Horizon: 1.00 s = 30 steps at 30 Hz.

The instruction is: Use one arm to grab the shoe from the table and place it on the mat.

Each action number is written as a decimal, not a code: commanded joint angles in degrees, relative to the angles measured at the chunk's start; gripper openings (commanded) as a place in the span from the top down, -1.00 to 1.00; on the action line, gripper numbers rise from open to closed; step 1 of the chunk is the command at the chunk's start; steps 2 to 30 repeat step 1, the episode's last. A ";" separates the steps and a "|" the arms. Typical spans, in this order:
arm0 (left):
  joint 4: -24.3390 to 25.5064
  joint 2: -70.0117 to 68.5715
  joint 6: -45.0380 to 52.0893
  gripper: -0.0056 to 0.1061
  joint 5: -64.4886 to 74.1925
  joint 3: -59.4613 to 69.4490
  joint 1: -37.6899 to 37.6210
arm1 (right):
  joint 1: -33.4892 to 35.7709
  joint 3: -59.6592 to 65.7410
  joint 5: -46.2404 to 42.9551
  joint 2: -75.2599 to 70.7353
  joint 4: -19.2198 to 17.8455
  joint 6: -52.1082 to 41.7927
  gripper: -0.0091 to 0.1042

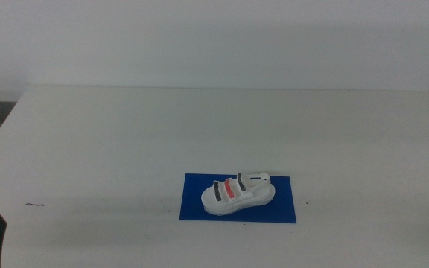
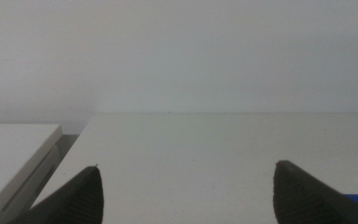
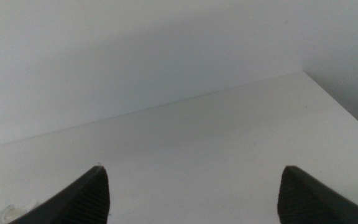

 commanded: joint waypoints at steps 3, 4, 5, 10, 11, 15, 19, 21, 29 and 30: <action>0.00 -0.22 -0.05 -0.78 -0.78 -0.02 0.02 | 0.10 0.14 -0.47 -0.27 -0.42 -0.20 -0.56; 0.00 -0.22 -0.05 -0.78 -0.78 -0.02 0.02 | 0.10 0.14 -0.47 -0.27 -0.42 -0.20 -0.56; 0.00 -0.22 -0.05 -0.78 -0.78 -0.02 0.02 | 0.10 0.14 -0.47 -0.27 -0.42 -0.20 -0.56; 0.00 -0.22 -0.05 -0.78 -0.78 -0.02 0.02 | 0.10 0.14 -0.47 -0.27 -0.42 -0.20 -0.56; 0.00 -0.22 -0.05 -0.78 -0.78 -0.02 0.02 | 0.10 0.14 -0.47 -0.27 -0.42 -0.20 -0.56; 0.00 -0.22 -0.05 -0.78 -0.78 -0.02 0.02 | 0.10 0.14 -0.47 -0.27 -0.42 -0.20 -0.56; 0.00 -0.22 -0.05 -0.78 -0.78 -0.02 0.02 | 0.10 0.14 -0.47 -0.27 -0.42 -0.20 -0.56; 0.00 -0.22 -0.05 -0.78 -0.78 -0.02 0.02 | 0.10 0.14 -0.47 -0.27 -0.42 -0.20 -0.56; 0.00 -0.22 -0.05 -0.78 -0.78 -0.02 0.02 | 0.10 0.14 -0.47 -0.27 -0.42 -0.20 -0.56; 0.00 -0.22 -0.05 -0.78 -0.78 -0.02 0.02 | 0.10 0.14 -0.47 -0.27 -0.42 -0.20 -0.56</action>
